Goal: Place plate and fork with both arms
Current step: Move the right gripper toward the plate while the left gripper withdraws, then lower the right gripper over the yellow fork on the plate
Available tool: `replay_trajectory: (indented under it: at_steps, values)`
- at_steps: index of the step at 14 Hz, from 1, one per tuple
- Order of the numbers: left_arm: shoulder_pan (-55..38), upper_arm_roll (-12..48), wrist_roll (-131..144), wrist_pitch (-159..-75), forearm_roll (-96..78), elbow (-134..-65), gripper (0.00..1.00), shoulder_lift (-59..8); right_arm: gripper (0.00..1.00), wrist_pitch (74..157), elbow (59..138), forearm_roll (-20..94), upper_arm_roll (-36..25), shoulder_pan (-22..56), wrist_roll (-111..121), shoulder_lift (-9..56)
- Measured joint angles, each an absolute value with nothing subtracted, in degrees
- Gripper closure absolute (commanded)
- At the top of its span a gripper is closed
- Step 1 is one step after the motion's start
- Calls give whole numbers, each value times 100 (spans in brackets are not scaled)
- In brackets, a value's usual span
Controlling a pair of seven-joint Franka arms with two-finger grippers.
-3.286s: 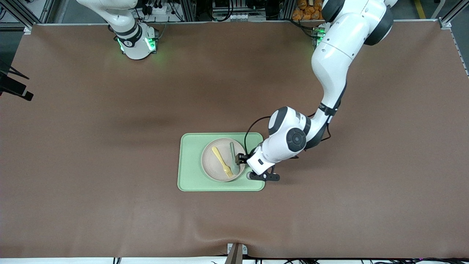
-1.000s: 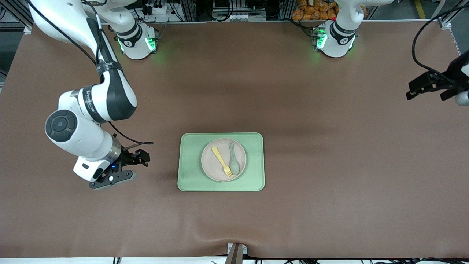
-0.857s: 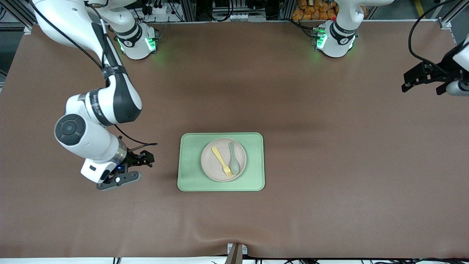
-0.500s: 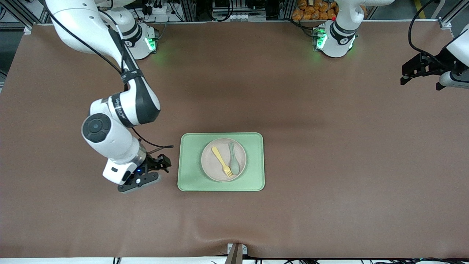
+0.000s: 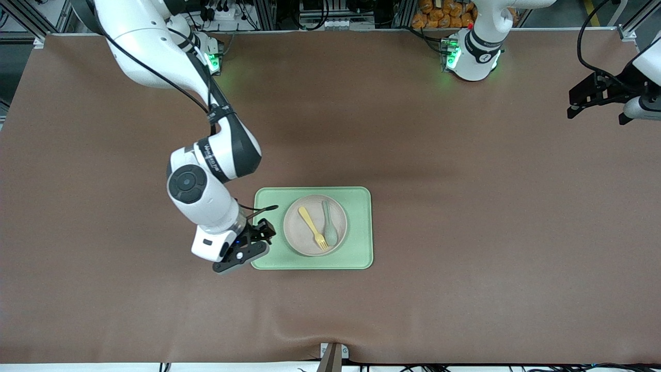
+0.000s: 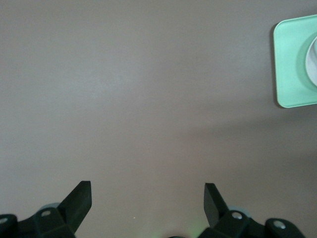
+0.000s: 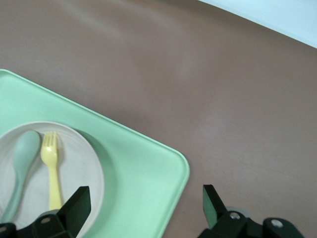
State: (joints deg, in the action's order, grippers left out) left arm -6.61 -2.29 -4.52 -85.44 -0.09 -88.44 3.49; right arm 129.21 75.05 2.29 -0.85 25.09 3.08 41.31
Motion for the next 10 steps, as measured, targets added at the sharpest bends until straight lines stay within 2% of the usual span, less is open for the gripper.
replay_trajectory:
  at_steps: [3, 8, 9, 10]
  values:
    - [-640, -180, -351, -8399, -170, -8825, 0, 349, 0, 13082, 7347, 227, -76, 2890, 272, 4415]
    - [-529, -2, -364, -8280, -136, -8828, 0, 342, 0, 13086, 7304, 227, -79, 3088, 247, 4633]
    - [-504, -4, -439, -8277, -97, -8828, 0, 341, 1, 13086, 7303, 226, -79, 3096, 246, 4673]
    - [-484, -5, -493, -8275, -80, -8830, 0, 340, 6, 13086, 7302, 226, -80, 3104, 246, 4723]
